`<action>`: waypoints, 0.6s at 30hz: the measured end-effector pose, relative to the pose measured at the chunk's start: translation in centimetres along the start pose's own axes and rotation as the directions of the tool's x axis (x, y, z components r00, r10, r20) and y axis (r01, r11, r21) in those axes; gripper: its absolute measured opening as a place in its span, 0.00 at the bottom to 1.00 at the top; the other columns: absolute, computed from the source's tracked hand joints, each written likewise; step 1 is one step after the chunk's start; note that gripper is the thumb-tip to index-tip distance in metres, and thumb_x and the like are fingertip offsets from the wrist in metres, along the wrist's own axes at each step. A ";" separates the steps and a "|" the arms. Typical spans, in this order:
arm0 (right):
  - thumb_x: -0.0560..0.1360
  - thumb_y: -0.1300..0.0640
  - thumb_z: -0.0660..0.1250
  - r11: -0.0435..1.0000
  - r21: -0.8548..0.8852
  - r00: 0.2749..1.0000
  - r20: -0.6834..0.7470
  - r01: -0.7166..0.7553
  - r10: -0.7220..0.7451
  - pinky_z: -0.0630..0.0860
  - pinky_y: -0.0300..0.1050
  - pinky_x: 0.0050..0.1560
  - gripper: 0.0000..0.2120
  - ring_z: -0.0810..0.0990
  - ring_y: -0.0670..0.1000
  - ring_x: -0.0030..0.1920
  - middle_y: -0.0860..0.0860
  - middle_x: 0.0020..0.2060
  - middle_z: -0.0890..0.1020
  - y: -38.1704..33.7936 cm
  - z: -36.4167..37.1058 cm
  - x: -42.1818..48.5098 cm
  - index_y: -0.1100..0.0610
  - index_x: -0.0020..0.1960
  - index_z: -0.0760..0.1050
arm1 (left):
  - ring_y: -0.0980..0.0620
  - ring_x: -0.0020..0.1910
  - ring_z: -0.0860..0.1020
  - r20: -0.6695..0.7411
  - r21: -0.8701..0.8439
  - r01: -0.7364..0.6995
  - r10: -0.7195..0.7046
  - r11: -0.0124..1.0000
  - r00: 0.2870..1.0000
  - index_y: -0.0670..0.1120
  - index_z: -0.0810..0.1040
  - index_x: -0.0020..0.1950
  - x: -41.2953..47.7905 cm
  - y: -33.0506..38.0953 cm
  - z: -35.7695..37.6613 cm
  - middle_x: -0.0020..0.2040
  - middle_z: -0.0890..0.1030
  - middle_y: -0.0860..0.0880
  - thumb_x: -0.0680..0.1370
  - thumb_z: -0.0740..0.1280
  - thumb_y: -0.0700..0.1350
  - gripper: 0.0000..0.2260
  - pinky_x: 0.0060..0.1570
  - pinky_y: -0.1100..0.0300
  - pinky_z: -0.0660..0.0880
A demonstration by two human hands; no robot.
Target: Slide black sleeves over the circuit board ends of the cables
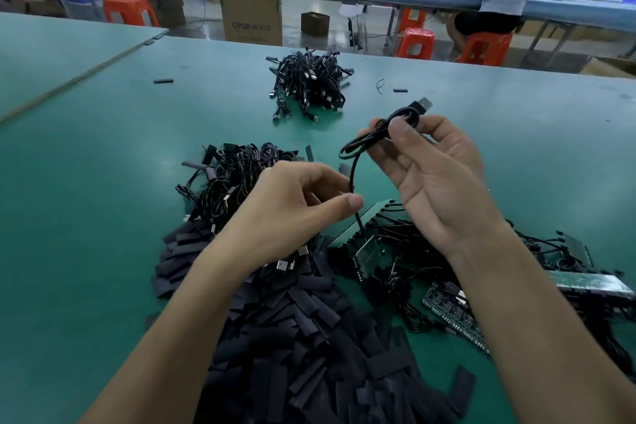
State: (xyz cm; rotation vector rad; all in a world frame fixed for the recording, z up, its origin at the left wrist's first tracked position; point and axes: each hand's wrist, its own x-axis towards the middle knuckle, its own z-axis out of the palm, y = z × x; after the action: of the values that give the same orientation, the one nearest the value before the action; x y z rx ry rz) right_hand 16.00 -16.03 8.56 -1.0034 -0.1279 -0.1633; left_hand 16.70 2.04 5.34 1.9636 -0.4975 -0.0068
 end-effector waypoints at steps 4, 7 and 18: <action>0.71 0.64 0.69 0.999 0.028 0.999 -0.030 0.022 -0.021 0.81 0.45 0.52 0.06 0.85 0.55 0.47 0.60 0.46 0.83 0.3 0.1 0.1 0.60 0.44 0.72 | 0.54 0.38 0.84 0.114 0.013 0.061 -0.062 0.998 0.992 0.51 0.85 0.48 -0.1 0.2 0.2 0.39 0.86 0.54 0.74 0.74 0.56 0.10 0.43 0.53 0.83; 0.75 0.66 0.69 0.996 -0.087 0.999 -0.053 -0.006 0.001 0.82 0.44 0.51 0.06 0.86 0.54 0.47 0.61 0.46 0.83 0.7 0.0 0.1 0.59 0.43 0.73 | 0.55 0.31 0.83 0.151 0.026 0.075 -0.078 0.997 0.985 0.47 0.83 0.42 0.0 0.4 0.6 0.36 0.86 0.52 0.77 0.73 0.51 0.08 0.32 0.58 0.79; 0.61 0.41 0.80 0.543 -0.840 0.893 0.265 0.028 0.364 0.78 0.39 0.56 0.30 0.81 0.39 0.53 0.42 0.52 0.82 0.1 -1.0 -1.4 0.37 0.61 0.76 | 0.55 0.27 0.81 -0.084 -0.431 0.183 -0.241 0.884 0.967 0.43 0.75 0.40 0.3 0.6 0.3 0.33 0.84 0.47 0.80 0.69 0.44 0.10 0.24 0.65 0.73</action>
State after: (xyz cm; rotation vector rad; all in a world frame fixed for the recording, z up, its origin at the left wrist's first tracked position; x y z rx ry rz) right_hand 14.68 -16.76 7.68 -2.0188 -0.3631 0.2194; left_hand 16.75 1.44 5.78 1.5691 -0.1677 -0.1112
